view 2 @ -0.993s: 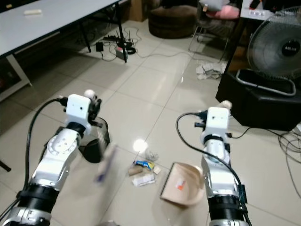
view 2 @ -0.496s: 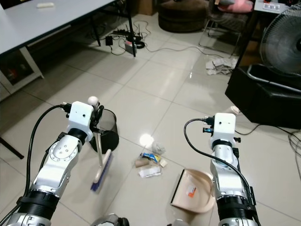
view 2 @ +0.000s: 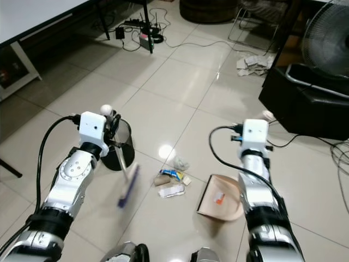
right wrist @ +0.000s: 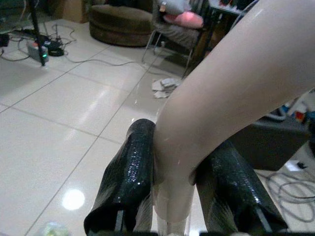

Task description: Sweep floor

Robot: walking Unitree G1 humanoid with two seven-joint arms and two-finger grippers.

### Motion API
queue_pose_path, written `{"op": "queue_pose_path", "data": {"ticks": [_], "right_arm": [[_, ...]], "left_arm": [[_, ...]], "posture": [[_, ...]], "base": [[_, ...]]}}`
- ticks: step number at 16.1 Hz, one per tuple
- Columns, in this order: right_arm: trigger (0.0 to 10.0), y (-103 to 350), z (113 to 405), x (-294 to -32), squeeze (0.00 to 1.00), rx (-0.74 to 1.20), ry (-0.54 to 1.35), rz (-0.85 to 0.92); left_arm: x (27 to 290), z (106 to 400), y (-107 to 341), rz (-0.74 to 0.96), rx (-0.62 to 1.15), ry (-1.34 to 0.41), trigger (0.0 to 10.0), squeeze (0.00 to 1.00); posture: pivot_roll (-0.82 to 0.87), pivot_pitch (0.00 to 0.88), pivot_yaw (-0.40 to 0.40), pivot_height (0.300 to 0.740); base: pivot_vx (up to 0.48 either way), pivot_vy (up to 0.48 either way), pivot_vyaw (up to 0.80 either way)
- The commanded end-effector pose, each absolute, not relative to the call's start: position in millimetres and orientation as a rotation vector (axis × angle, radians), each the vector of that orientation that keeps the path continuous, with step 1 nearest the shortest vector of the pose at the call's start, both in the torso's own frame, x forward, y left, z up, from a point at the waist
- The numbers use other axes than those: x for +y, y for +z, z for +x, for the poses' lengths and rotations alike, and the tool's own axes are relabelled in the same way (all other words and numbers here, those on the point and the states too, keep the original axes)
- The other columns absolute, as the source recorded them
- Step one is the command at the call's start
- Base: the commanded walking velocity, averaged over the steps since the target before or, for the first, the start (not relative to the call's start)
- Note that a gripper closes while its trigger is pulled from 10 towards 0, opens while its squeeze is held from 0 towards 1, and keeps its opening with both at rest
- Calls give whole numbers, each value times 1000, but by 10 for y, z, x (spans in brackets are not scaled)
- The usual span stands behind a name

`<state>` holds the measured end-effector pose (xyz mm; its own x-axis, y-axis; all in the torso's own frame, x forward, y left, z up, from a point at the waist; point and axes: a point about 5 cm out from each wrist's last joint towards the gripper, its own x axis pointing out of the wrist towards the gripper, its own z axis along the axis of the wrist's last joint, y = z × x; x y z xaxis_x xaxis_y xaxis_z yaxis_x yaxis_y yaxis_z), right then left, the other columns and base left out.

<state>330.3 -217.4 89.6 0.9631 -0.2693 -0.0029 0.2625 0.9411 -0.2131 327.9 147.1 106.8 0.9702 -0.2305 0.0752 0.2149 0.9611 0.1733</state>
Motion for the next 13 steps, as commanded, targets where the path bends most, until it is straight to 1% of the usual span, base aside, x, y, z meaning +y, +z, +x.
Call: {"op": "queue_pose_path", "data": {"ticks": [1,2,3,4,6,10,11,13], "right_arm": [[10000,909,3334,-2121,0,18,-263,-217],[10000,900,3350,-2080,0,18,-260,-213],[10000,887,3405,-1935,0,19,-242,-183],[10000,864,3418,-1854,0,22,-228,-182],[10000,823,3425,-1779,0,32,-219,-169],[10000,784,3438,-1649,0,48,-196,-132],[10000,773,3439,-1625,0,51,-187,-136],[10000,764,3444,-1627,0,58,-190,-127]], "left_arm": [[1449,3309,1119,153,-132,-234,10000,0],[1437,3311,1108,144,-137,-236,10000,0],[1336,3334,1085,132,-139,-268,10000,0],[1294,3335,1075,125,-142,-288,10000,0],[1246,3337,1071,106,-155,-312,10000,0],[1013,3293,1083,9,-178,-452,10000,0],[894,3241,1076,9,-178,-561,10000,0],[763,3134,1043,44,-169,-743,10000,0]], "posture": [[72,202,76,740],[79,206,81,740],[88,215,97,740],[91,222,102,740],[93,225,104,740],[93,230,102,740],[97,228,99,740],[99,224,96,740]], "base": [[0,0,0],[0,0,0],[0,0,0],[0,0,0],[0,0,0],[0,0,0],[0,0,0],[0,0,0]]}}
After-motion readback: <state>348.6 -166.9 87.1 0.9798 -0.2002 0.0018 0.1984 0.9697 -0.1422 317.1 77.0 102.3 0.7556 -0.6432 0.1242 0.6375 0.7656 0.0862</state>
